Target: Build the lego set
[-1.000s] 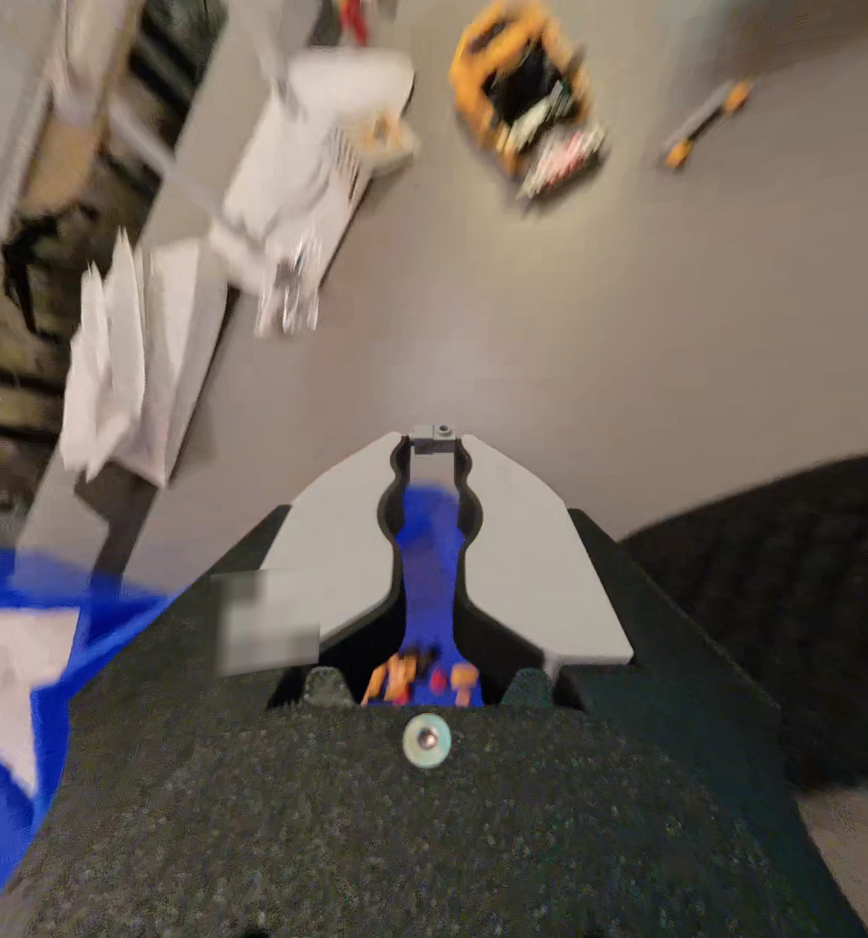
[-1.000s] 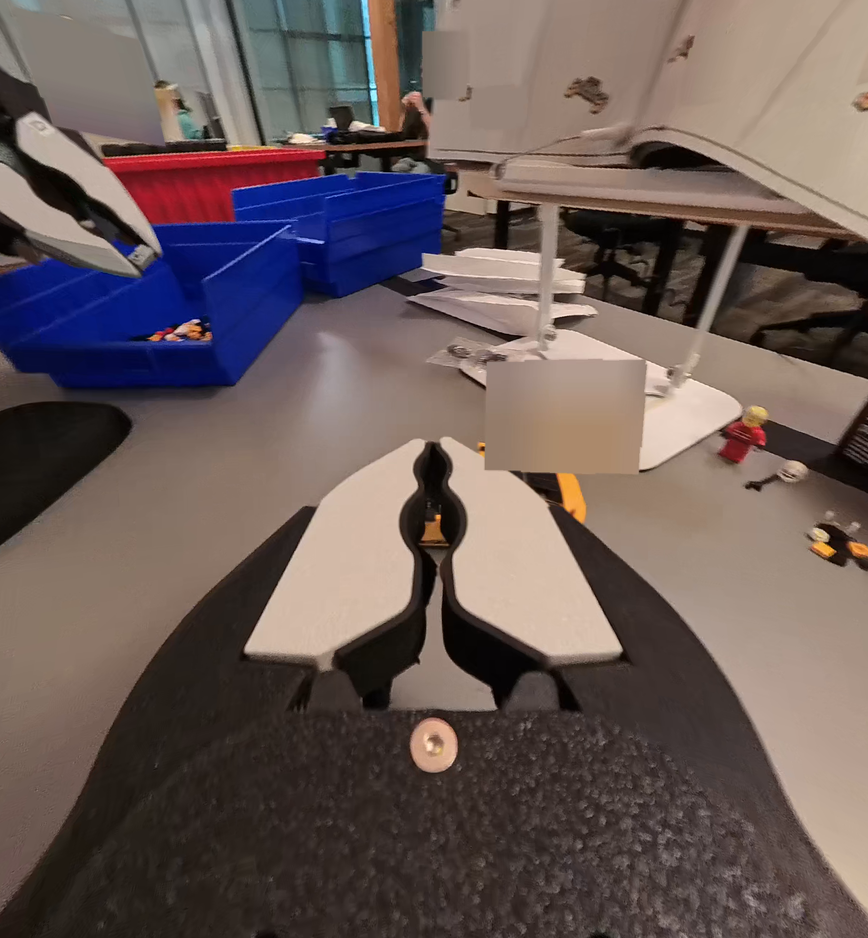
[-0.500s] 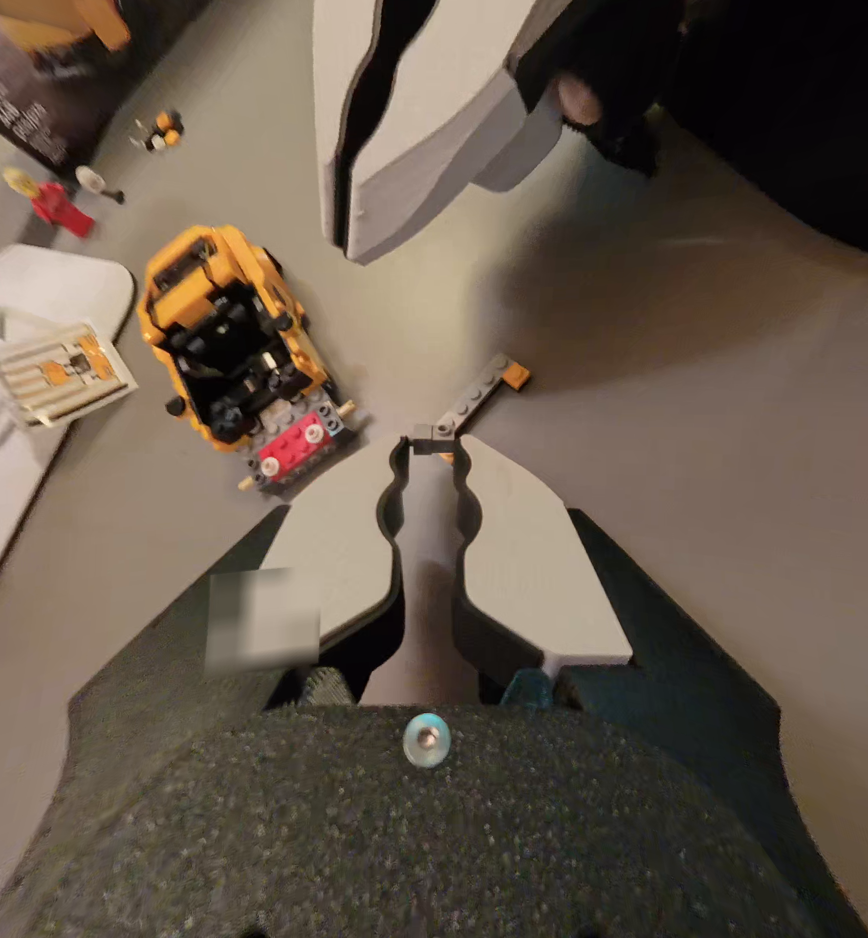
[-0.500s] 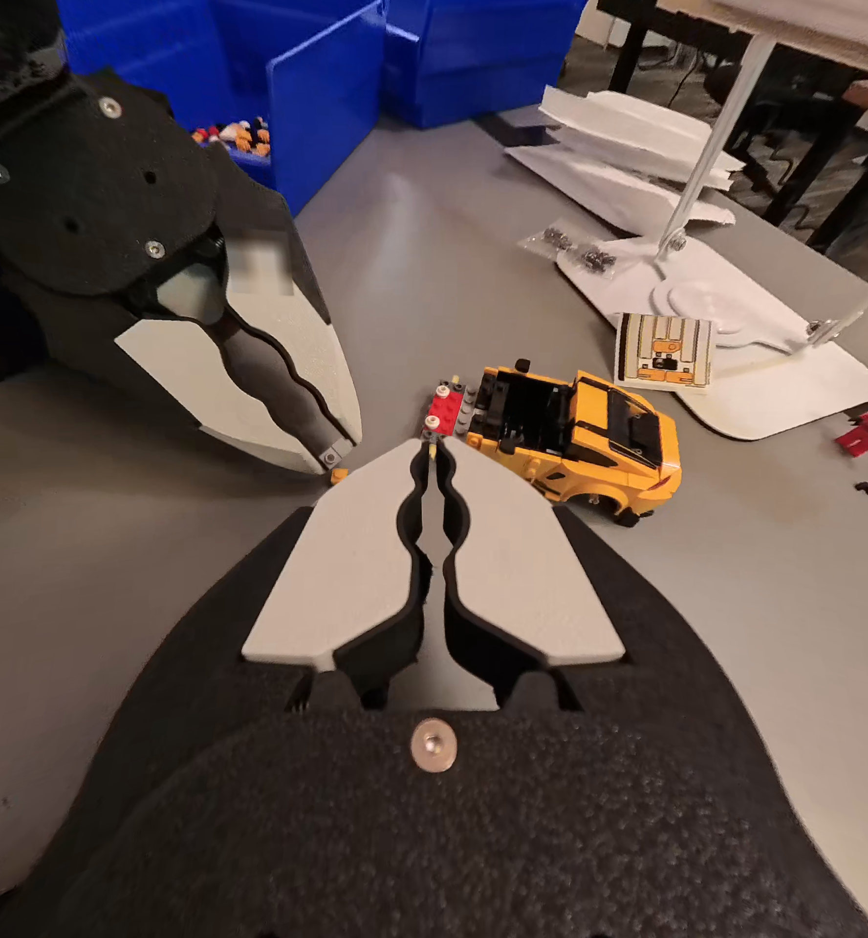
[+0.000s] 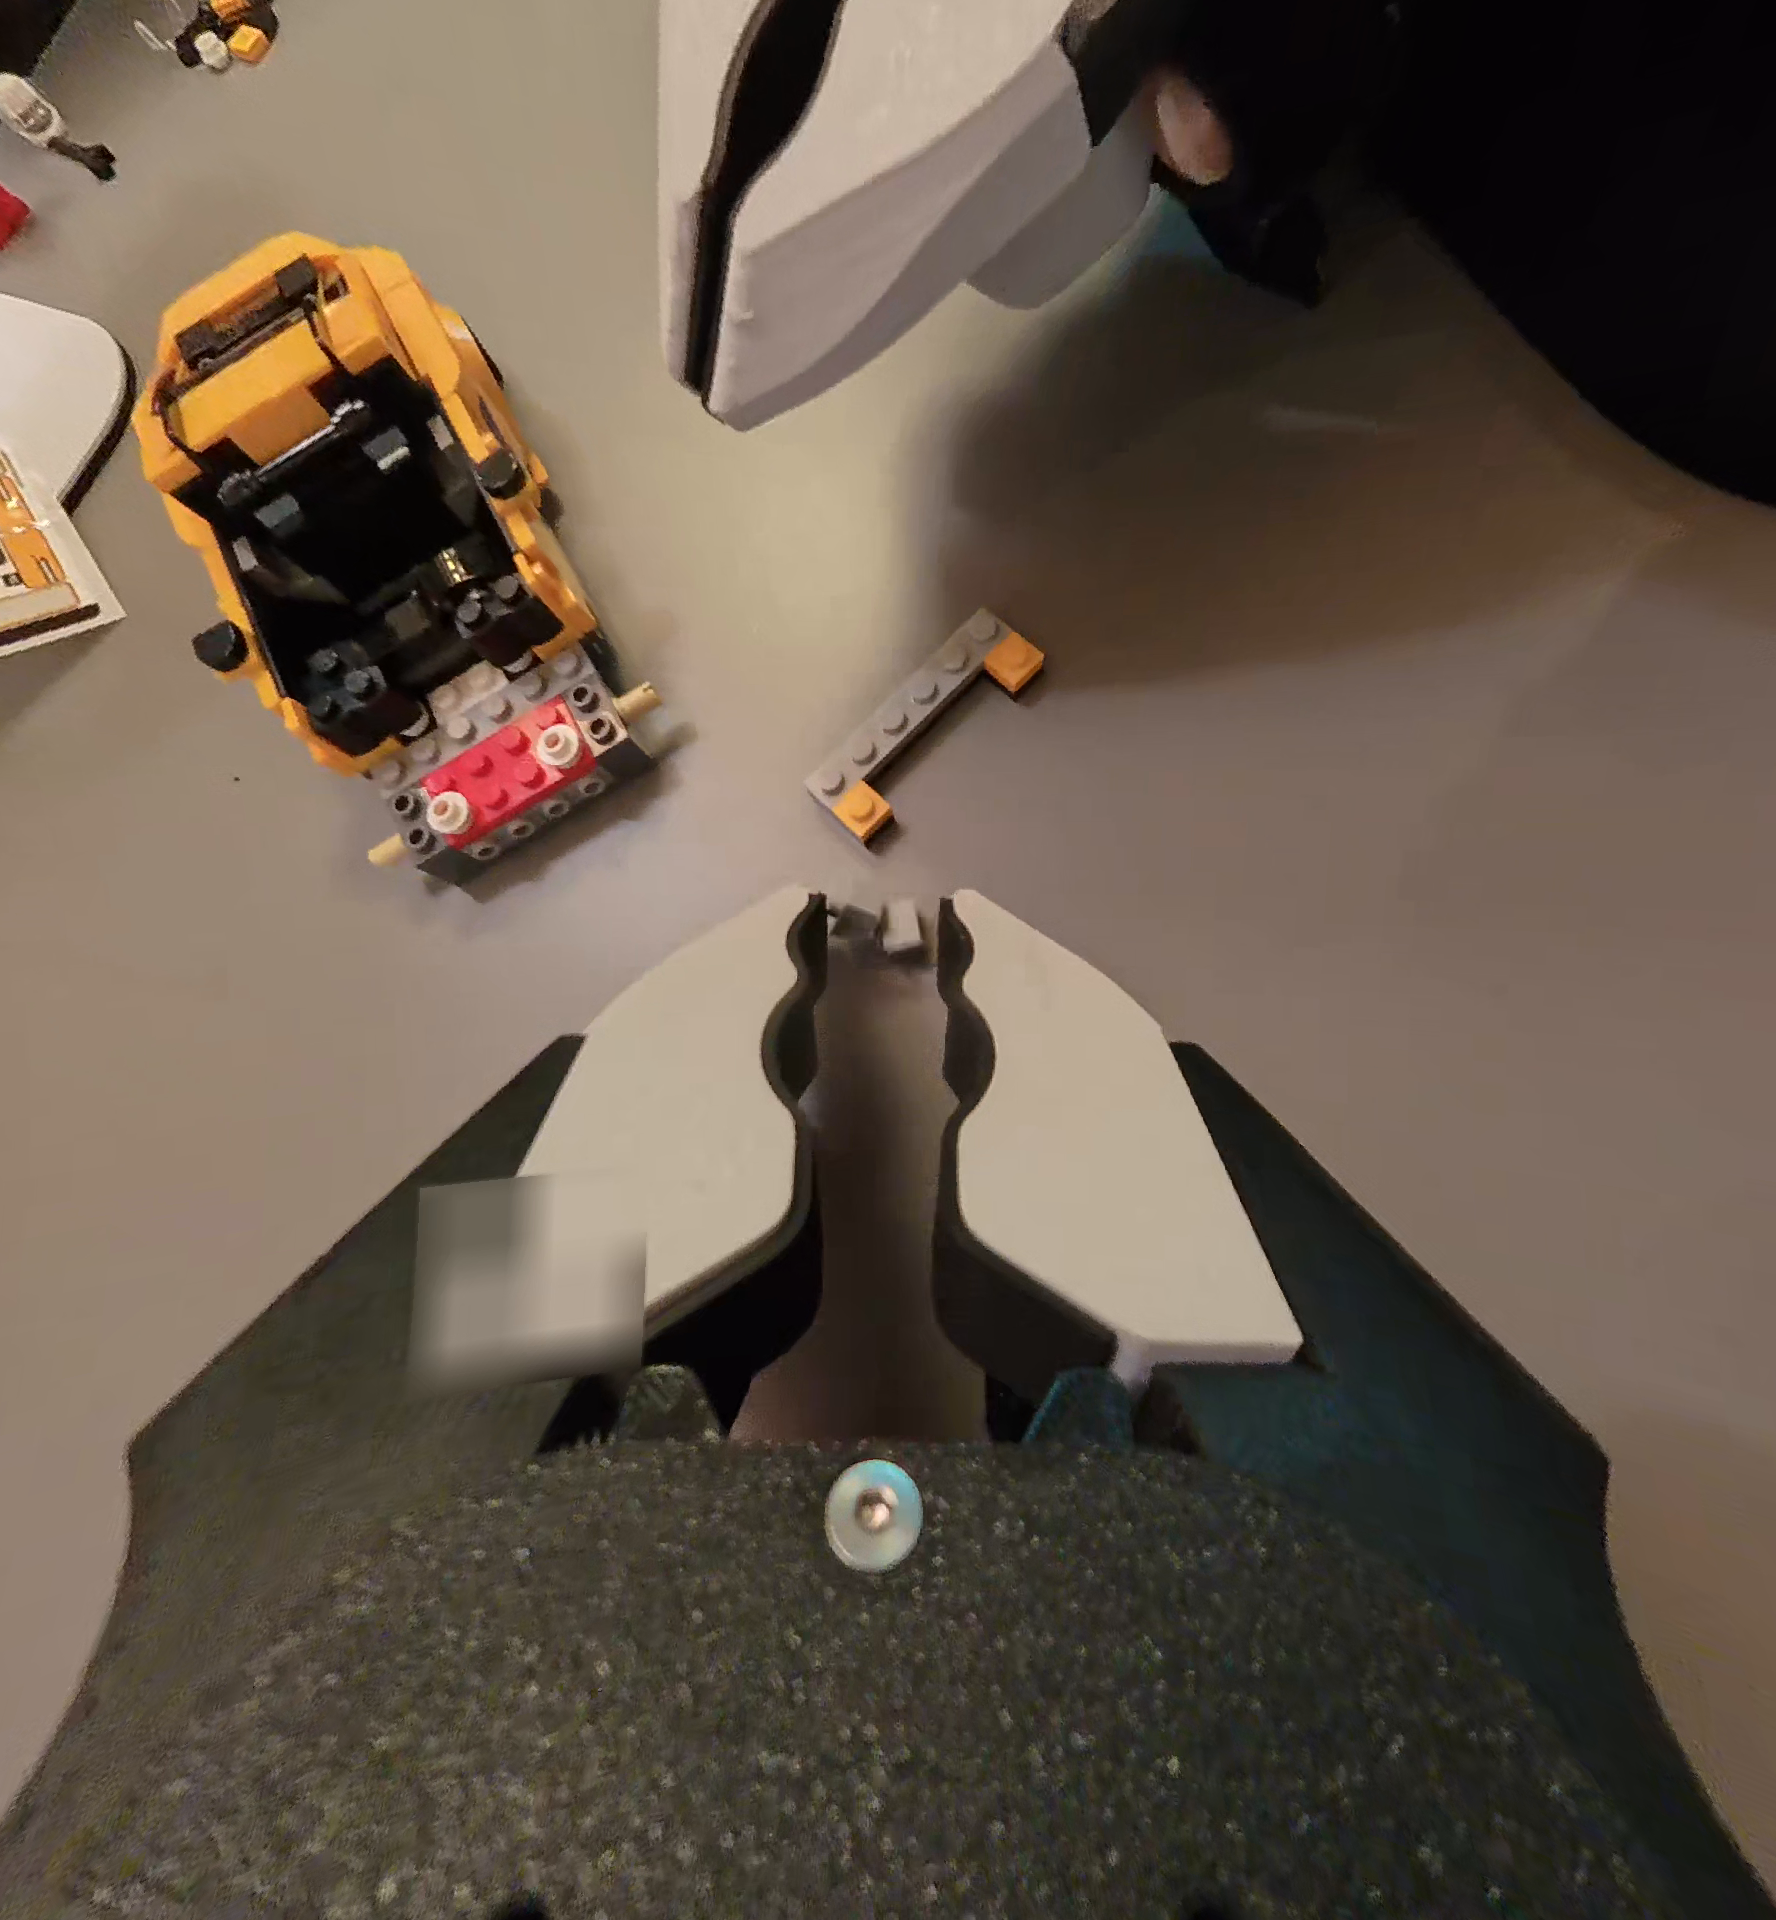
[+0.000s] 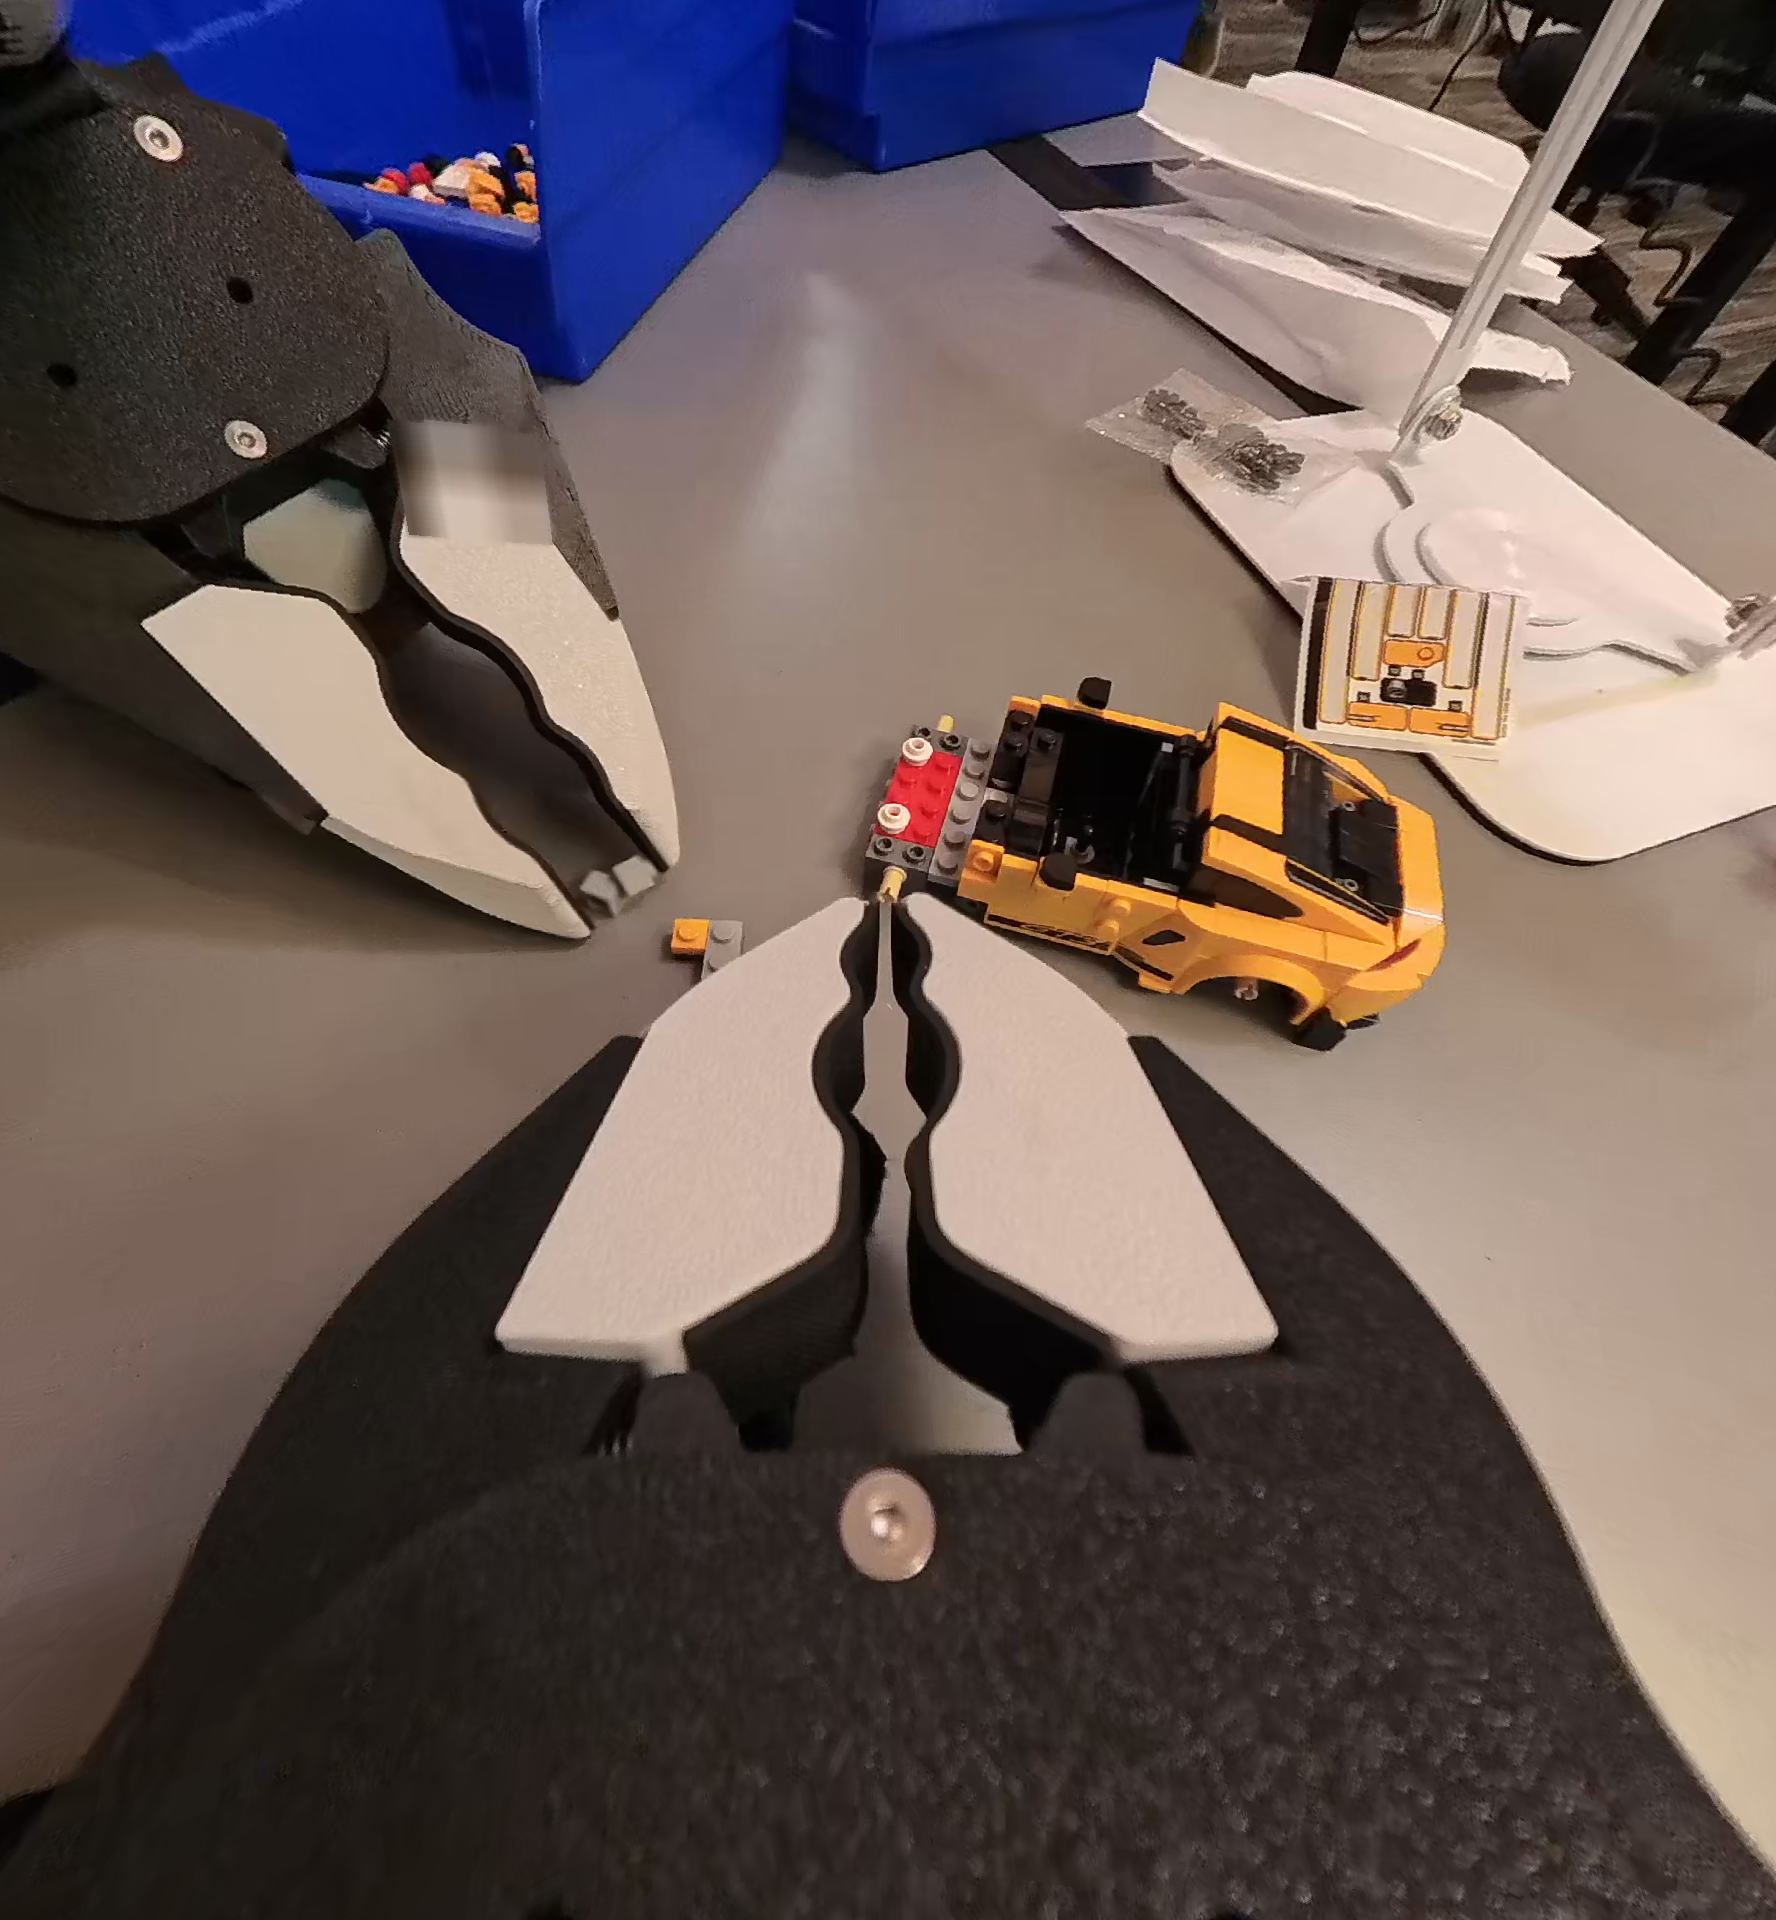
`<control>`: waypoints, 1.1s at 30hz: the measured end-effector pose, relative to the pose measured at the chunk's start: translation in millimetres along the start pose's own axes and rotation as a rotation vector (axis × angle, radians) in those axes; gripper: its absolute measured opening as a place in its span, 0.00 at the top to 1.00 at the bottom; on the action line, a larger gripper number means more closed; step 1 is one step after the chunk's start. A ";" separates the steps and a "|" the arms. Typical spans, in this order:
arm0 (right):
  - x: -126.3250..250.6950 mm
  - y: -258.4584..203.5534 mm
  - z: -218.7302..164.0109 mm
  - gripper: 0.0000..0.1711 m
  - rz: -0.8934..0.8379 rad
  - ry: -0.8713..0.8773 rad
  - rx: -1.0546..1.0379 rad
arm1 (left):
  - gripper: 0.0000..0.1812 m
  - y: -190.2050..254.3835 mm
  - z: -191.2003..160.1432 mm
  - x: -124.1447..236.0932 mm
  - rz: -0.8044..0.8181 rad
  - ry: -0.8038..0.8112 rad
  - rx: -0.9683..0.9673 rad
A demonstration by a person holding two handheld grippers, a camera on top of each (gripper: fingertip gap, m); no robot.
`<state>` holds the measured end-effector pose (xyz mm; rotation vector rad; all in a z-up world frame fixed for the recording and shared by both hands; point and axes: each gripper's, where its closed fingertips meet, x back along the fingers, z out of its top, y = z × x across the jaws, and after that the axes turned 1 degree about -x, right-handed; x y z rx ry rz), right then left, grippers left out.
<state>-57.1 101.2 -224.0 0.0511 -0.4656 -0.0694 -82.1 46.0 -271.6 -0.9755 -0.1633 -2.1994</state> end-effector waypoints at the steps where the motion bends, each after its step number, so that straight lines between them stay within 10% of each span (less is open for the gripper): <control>1: -0.1 0.0 -0.2 0.99 0.000 0.000 0.000 | 0.89 0.9 0.0 0.3 -0.006 0.000 0.001; 23: -2.0 -0.9 -1.0 1.00 0.014 0.008 -0.008 | 0.84 -11.1 -2.0 6.4 -0.488 0.082 -0.115; 33: -3.4 -1.7 -3.3 1.00 0.032 0.006 -0.020 | 0.95 -4.2 -2.5 -0.6 -0.448 0.039 -0.249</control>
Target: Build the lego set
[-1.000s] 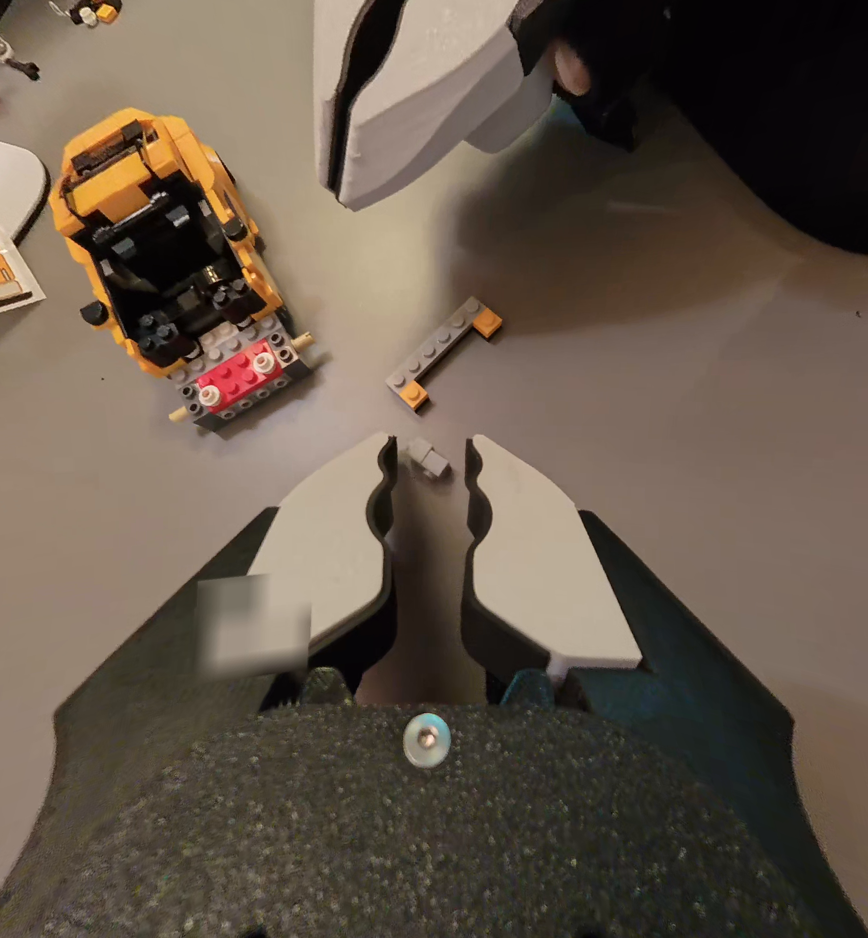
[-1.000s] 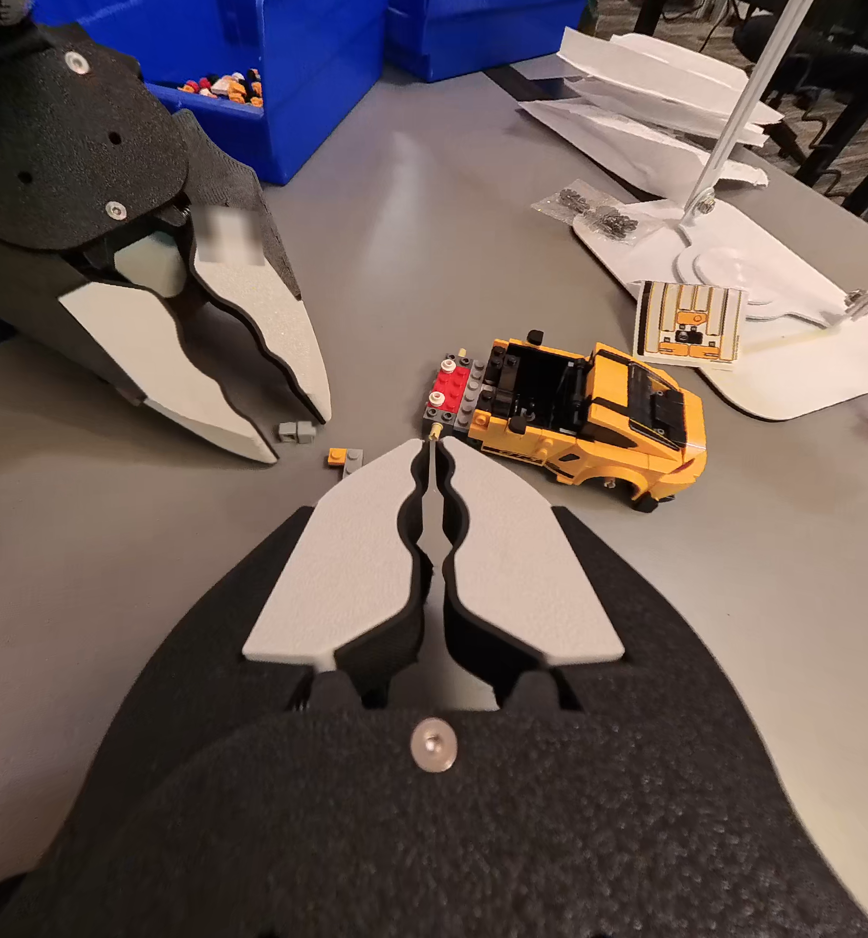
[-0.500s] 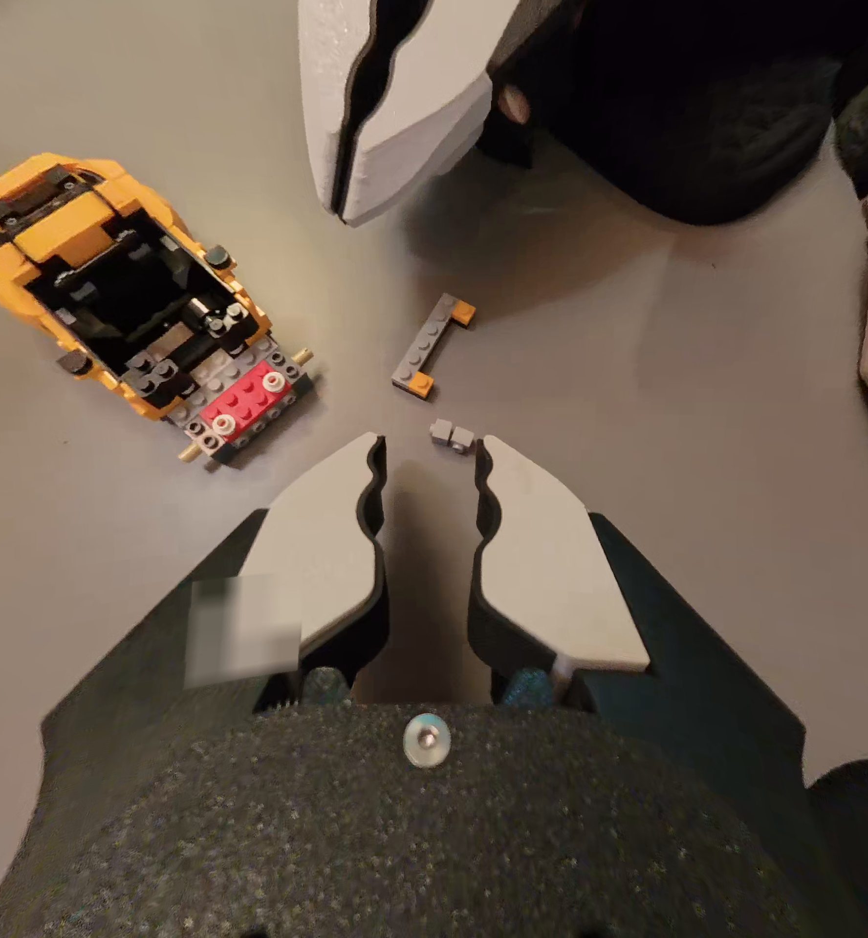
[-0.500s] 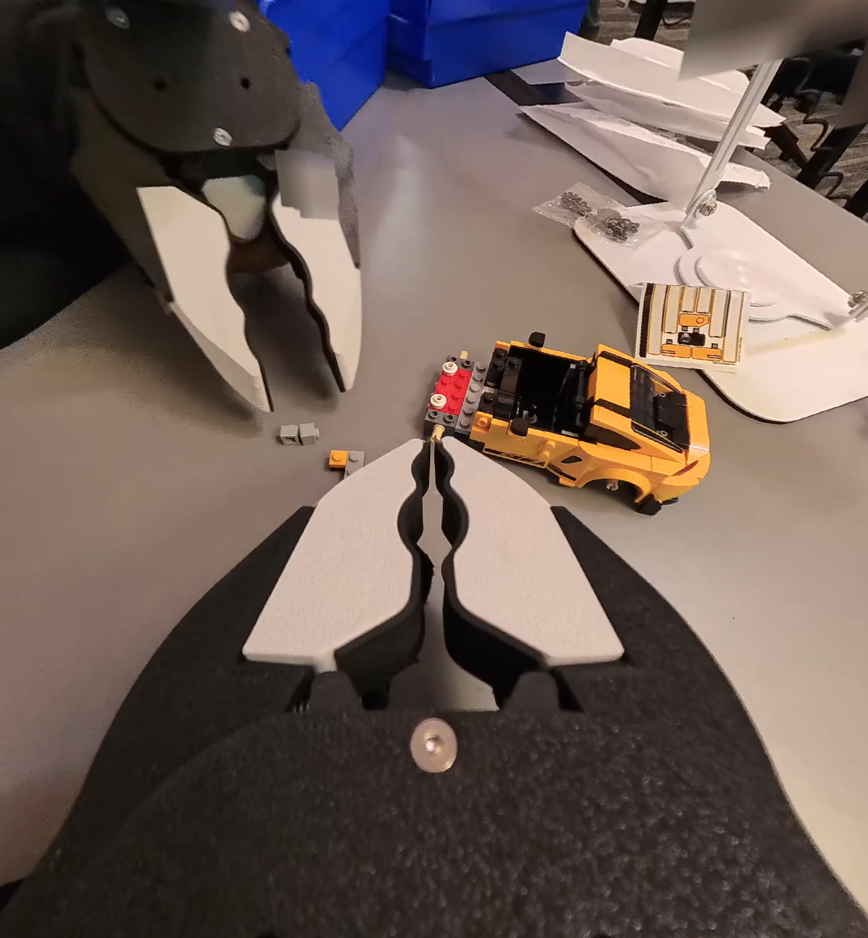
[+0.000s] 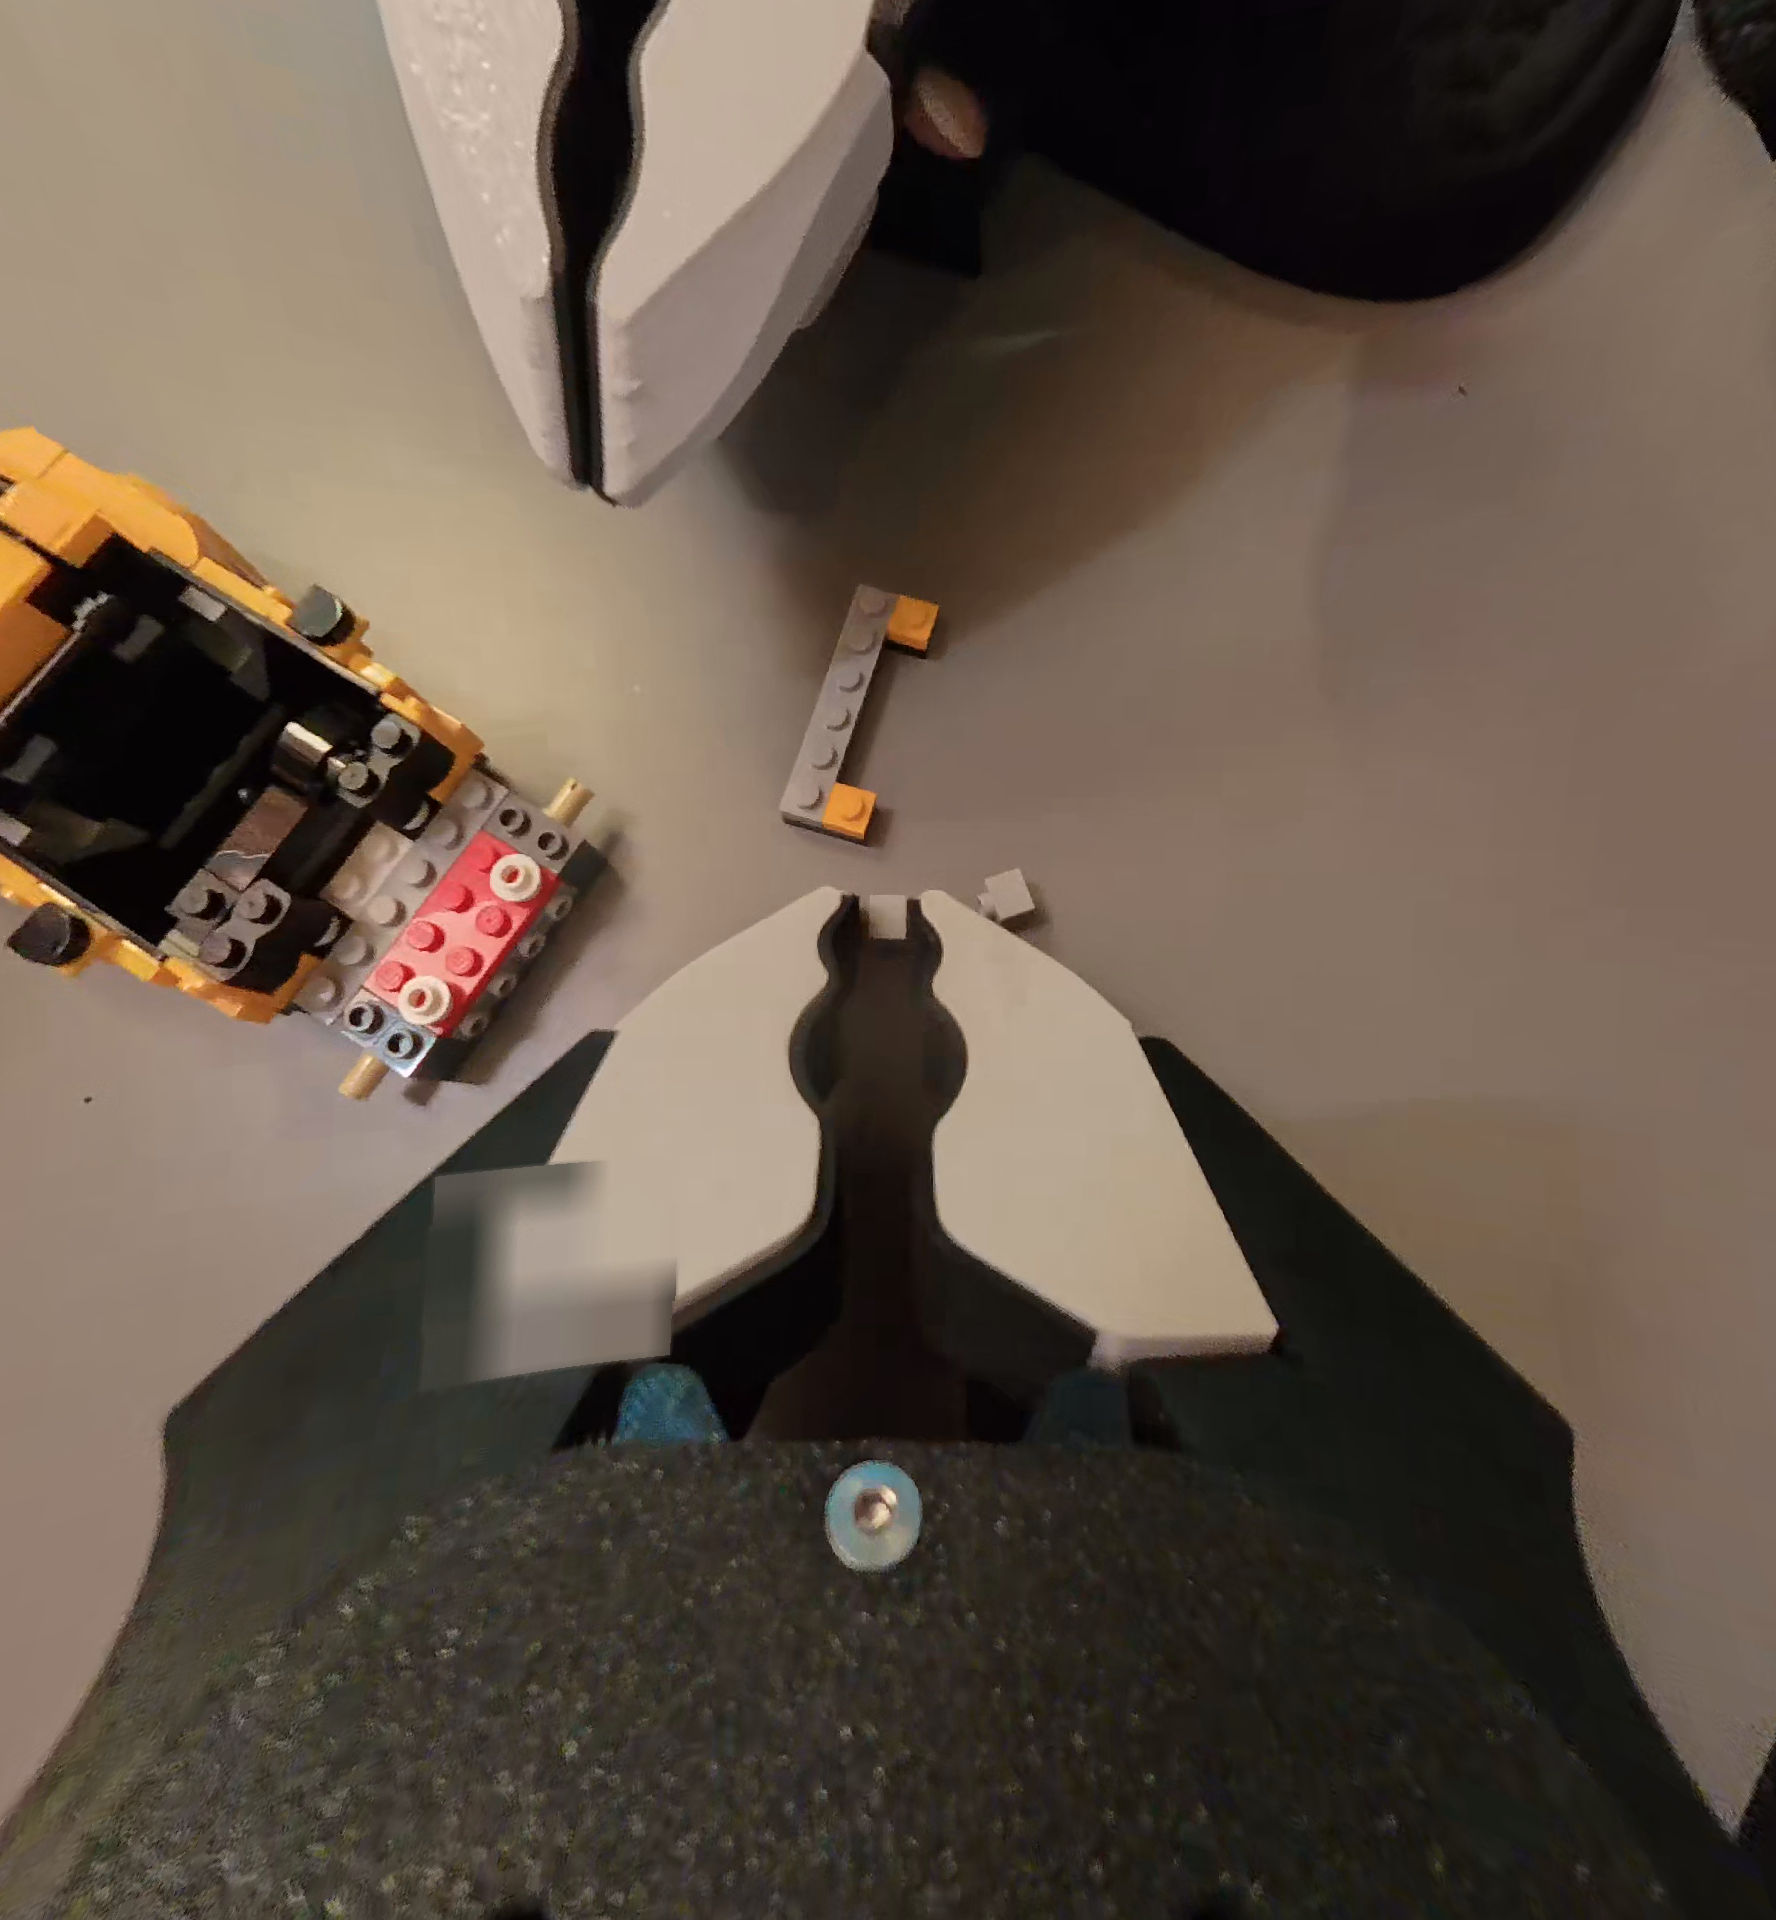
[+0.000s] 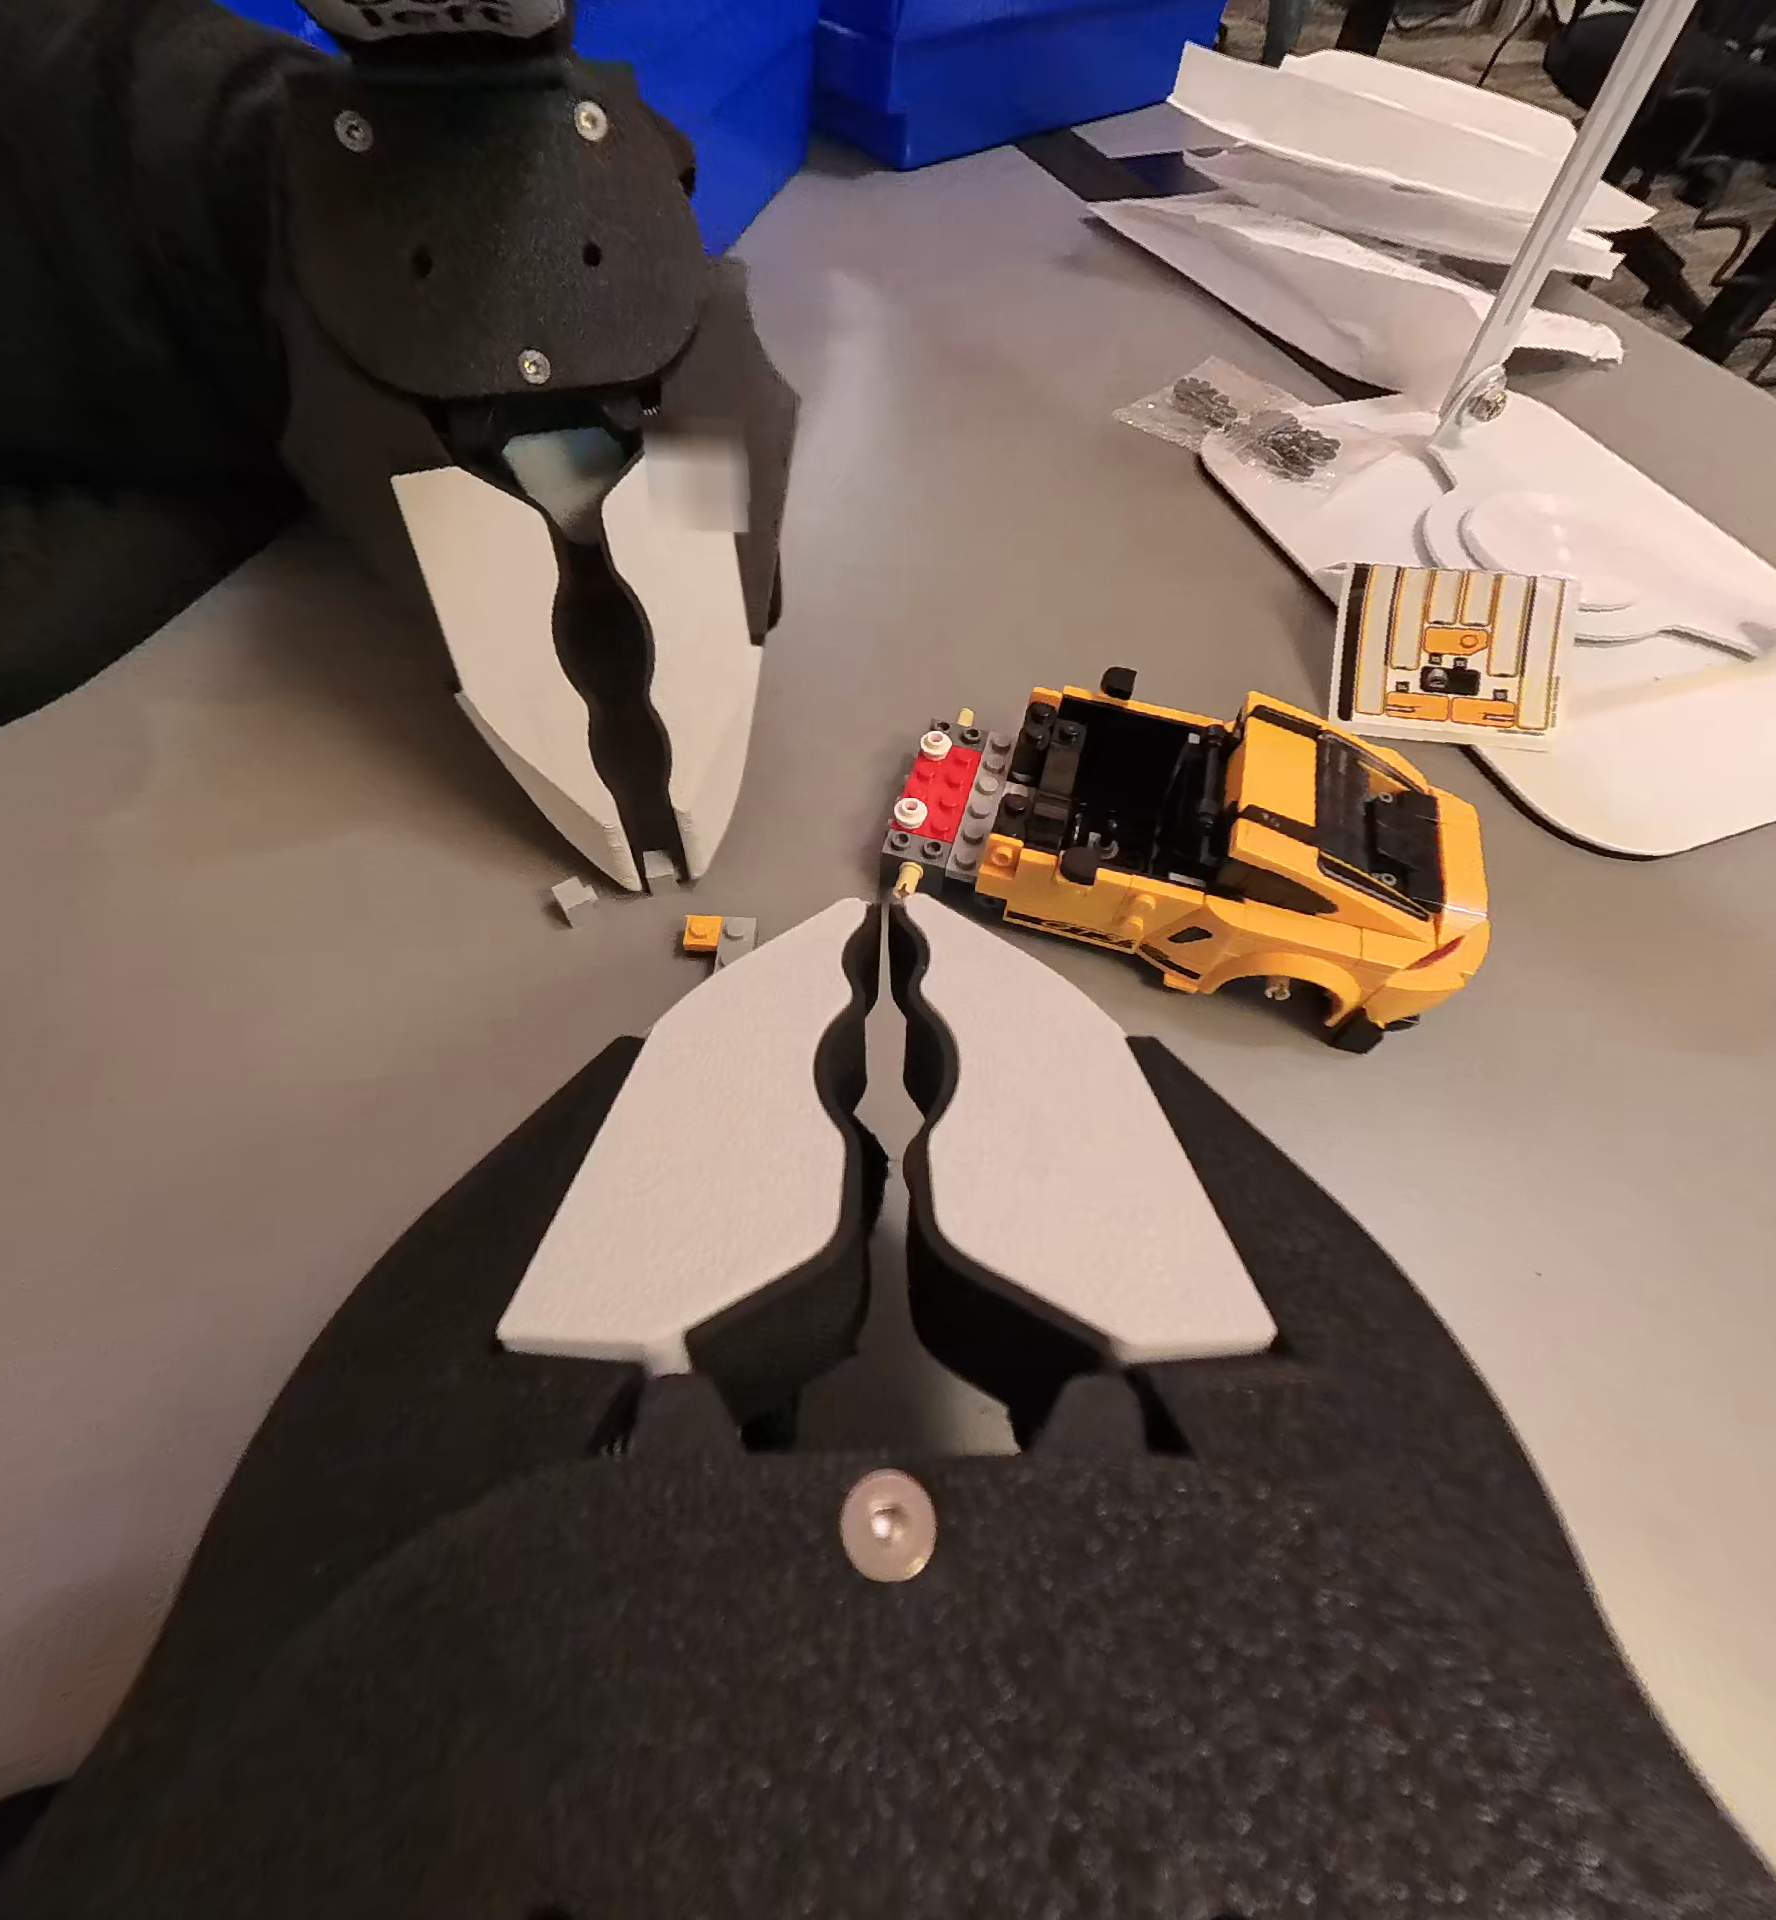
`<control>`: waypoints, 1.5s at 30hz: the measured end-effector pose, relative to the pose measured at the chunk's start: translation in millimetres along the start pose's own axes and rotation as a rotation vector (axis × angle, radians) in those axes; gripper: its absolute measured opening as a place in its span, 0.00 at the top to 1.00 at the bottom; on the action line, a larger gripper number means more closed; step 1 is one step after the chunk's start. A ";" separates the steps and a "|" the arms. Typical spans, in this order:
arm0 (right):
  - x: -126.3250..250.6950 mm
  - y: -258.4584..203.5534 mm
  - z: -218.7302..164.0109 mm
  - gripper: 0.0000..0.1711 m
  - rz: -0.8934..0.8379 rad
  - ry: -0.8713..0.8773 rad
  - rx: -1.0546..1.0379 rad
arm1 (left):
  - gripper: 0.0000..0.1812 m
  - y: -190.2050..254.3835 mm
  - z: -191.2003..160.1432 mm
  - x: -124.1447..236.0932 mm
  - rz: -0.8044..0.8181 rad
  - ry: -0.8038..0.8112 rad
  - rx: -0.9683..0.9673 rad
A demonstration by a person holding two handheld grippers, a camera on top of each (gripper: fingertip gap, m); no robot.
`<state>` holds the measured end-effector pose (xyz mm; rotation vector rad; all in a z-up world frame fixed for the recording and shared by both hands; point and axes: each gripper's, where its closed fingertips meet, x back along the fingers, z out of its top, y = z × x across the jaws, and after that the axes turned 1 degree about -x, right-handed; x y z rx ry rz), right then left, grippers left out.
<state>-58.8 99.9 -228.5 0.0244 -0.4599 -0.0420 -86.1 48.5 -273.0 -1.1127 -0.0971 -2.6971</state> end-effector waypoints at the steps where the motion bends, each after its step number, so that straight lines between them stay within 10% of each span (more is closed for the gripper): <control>1: 0.0 -0.1 0.0 1.00 0.000 0.000 0.000 | 0.95 0.9 0.0 0.2 0.006 0.001 0.001; 21: -1.7 -24.4 -1.0 0.99 0.101 -0.027 0.069 | 0.96 15.7 -5.1 21.9 0.100 -0.061 0.061; 32: -24.5 -72.2 5.0 0.96 0.205 -0.229 -0.008 | 0.94 30.9 3.7 20.5 0.182 -0.114 -0.183; 45: -46.6 -84.1 -10.4 0.95 0.226 -0.482 0.147 | 0.95 25.8 -22.0 46.2 0.202 -0.074 -0.024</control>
